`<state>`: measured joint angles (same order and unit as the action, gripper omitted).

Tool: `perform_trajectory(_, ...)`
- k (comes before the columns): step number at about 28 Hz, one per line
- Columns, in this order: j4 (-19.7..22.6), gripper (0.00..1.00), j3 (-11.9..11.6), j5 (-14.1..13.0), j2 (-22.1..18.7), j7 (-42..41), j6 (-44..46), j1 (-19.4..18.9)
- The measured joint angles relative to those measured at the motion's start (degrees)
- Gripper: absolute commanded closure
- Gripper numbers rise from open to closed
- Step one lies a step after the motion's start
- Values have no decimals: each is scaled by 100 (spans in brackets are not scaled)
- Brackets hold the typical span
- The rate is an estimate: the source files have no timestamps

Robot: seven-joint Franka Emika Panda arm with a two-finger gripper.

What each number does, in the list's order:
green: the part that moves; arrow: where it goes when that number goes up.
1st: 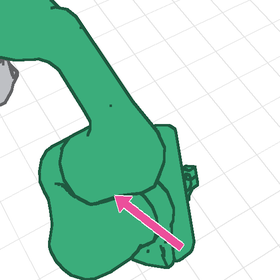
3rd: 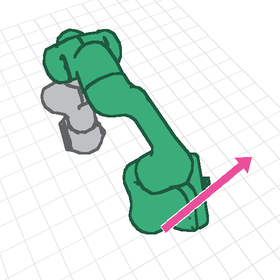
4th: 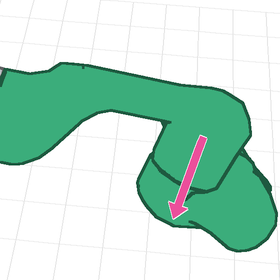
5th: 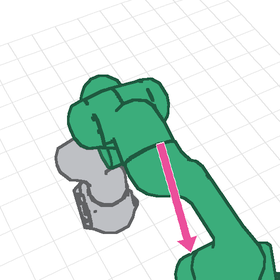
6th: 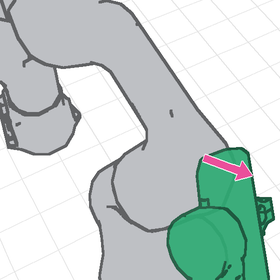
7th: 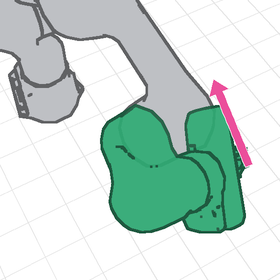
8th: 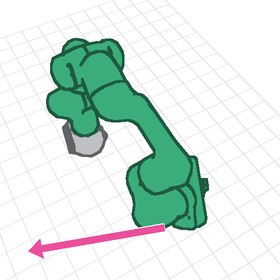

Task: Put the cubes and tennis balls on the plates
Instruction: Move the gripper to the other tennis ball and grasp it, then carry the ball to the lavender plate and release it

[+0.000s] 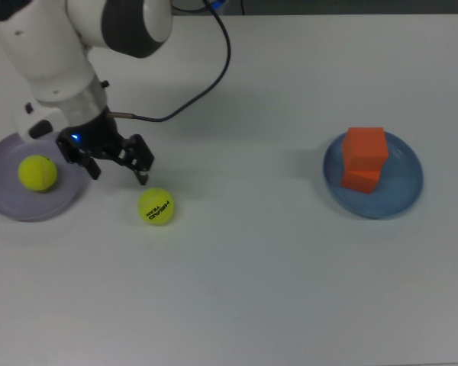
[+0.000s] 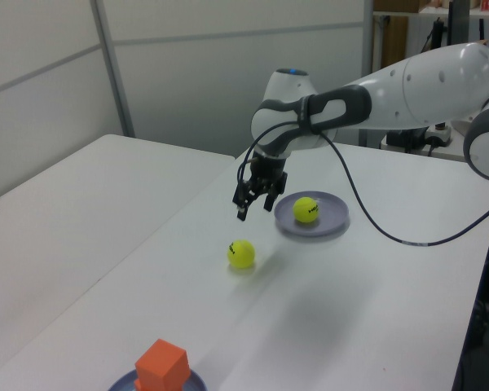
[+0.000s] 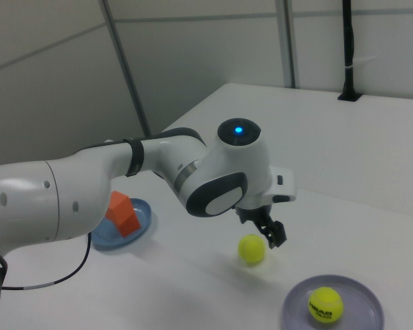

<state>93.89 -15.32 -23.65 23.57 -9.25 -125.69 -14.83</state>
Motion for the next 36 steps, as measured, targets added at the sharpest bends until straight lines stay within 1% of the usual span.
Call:
perform_trajectory(2, 2, 0, 80, 0, 46, 36, 0, -16)
perform_trajectory(5, 4, 0, 115, 8, 116, 46, 0, -63)
perform_trajectory(13, 10, 0, 125, 131, 409, 48, -6, -121)
perform_trajectory(16, 10, 2, 129, 151, 492, 48, -90, -121)
perform_trajectory(21, 11, 19, 194, 152, 635, 48, -321, -121)
perform_trajectory(22, 11, 28, 211, 152, 656, 60, -368, -121)
perform_trajectory(26, 11, 49, 318, 152, 714, 197, -571, -119)
perform_trajectory(27, 11, 62, 350, 152, 720, 221, -606, -120)
perform_trajectory(29, 11, 74, 429, 152, 722, 288, -675, -125)
perform_trajectory(31, 13, 85, 478, 152, 722, 311, -691, -125)
perform_trajectory(32, 13, 93, 493, 152, 722, 316, -697, -126)
perform_trajectory(34, 13, 99, 507, 152, 722, 322, -702, -126)
perform_trajectory(36, 13, 100, 507, 152, 722, 322, -702, -124)
